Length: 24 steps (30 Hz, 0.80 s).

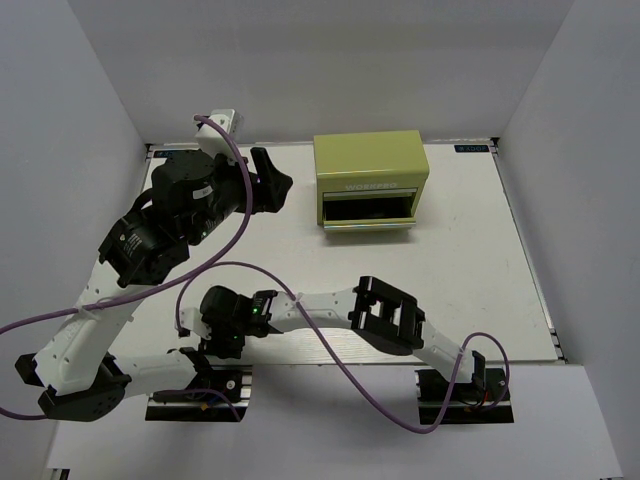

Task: Sort the stationery into containers
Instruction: Pick up the pen from the corner of the board.

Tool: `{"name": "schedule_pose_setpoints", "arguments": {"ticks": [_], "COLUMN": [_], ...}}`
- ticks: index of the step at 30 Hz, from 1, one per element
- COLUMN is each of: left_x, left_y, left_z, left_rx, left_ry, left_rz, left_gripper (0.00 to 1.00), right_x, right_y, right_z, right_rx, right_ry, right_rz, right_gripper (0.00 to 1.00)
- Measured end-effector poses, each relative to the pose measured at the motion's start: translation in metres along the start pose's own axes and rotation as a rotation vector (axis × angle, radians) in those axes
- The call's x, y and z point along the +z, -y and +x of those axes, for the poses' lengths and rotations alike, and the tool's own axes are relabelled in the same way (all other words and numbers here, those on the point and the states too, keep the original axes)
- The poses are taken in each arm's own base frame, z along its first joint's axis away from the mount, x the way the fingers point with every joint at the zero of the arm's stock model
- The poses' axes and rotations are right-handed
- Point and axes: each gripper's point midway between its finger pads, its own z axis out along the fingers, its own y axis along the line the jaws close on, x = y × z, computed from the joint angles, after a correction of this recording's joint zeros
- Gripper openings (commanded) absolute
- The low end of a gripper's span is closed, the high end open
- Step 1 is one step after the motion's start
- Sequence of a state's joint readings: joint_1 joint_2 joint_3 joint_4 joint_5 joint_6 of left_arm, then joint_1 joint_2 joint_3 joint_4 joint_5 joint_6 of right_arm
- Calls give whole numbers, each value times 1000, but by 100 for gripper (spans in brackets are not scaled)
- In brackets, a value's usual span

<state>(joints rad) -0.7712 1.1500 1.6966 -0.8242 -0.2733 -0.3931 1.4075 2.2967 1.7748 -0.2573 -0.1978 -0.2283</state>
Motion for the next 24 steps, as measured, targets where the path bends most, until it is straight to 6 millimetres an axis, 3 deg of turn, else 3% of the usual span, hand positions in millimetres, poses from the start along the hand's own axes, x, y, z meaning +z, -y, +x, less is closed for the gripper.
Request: {"name": "schedule_pose_setpoints", "arguments": {"ticks": [8, 11, 21, 24], "left_x": [0, 0, 2, 4], "left_y": [0, 0, 0, -1], "left_z": [0, 0, 3, 8], "left_rx": [0, 0, 2, 5], "left_ry": [-1, -2, -10, -21], "left_rz": [1, 1, -1, -5], "left_gripper": [80, 80, 81, 81], "right_x": [6, 6, 8, 3], "right_y": [8, 10, 14, 19], "right_z": [1, 1, 2, 7], "right_rx": [-1, -4, -8, 0], "right_ry": [1, 2, 40, 44], "right_rz": [45, 61, 89, 86], "right_gripper": [51, 46, 11, 5]}}
